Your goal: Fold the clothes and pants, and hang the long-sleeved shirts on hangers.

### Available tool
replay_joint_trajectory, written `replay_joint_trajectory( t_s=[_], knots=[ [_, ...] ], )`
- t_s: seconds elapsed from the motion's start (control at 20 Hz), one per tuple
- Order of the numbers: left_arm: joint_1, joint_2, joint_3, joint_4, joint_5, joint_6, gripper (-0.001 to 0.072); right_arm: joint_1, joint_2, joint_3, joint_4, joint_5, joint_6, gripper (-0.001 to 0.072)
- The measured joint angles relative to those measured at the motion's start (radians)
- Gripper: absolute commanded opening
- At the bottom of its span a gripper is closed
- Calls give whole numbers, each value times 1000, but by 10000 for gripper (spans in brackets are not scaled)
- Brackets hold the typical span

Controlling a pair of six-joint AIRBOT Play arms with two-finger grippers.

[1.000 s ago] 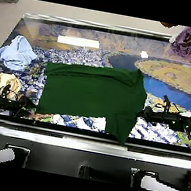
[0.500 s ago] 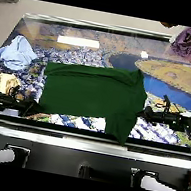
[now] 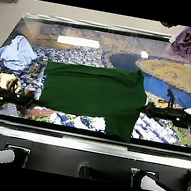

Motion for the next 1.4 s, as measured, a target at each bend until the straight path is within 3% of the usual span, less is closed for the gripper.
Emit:
replay_joint_trajectory(
  t_s=[0.3,0.55,0.65,0.9,1.1,1.4],
  knots=[
    [-94,6,525,10,-11,-53,11,150,34,443,-177,-30,128,31],
    [-112,19,1128,202,-61,-209,11,199,78,927,-329,23,232,31],
    [-114,70,1268,291,-91,-286,11,205,140,1050,-373,50,264,31],
    [-116,332,1271,483,-128,-431,12,209,356,1155,-438,114,336,32],
    [-116,472,1236,591,-165,-496,12,210,455,1173,-465,170,383,32],
    [-117,377,1221,585,-291,-480,12,210,375,1164,-476,226,434,32]
  ],
)
